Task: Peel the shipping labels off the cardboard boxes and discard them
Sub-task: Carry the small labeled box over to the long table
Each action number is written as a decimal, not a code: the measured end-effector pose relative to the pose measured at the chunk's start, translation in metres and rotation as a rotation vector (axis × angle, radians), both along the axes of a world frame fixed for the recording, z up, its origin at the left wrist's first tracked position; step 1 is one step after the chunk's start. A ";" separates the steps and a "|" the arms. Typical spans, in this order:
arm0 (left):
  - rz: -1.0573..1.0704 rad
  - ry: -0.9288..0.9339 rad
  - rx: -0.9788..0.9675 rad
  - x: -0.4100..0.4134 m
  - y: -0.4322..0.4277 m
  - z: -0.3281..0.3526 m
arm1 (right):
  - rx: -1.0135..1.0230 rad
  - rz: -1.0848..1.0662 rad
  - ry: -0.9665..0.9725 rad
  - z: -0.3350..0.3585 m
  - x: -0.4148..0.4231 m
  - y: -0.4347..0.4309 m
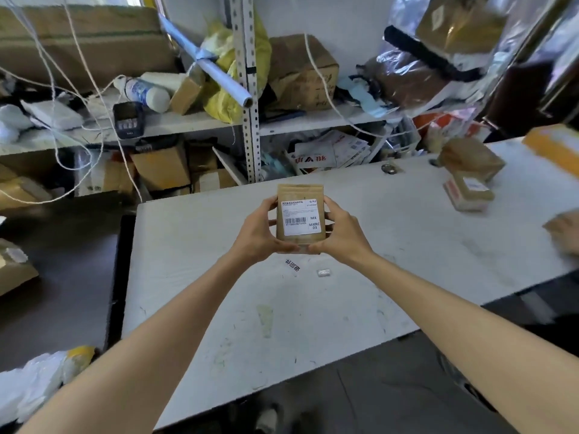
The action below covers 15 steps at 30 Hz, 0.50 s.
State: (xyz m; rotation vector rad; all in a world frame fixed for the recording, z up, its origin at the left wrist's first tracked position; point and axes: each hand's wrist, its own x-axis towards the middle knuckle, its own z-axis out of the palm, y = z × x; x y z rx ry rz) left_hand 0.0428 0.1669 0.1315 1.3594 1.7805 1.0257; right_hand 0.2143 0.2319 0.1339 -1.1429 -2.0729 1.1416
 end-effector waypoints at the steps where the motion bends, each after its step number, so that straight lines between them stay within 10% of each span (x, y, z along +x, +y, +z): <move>1: -0.036 0.001 -0.004 0.002 0.007 0.000 | -0.006 -0.041 0.001 -0.001 0.003 0.000; 15: -0.646 0.007 -0.030 0.137 0.045 -0.002 | -0.095 -0.683 0.018 -0.012 0.134 -0.069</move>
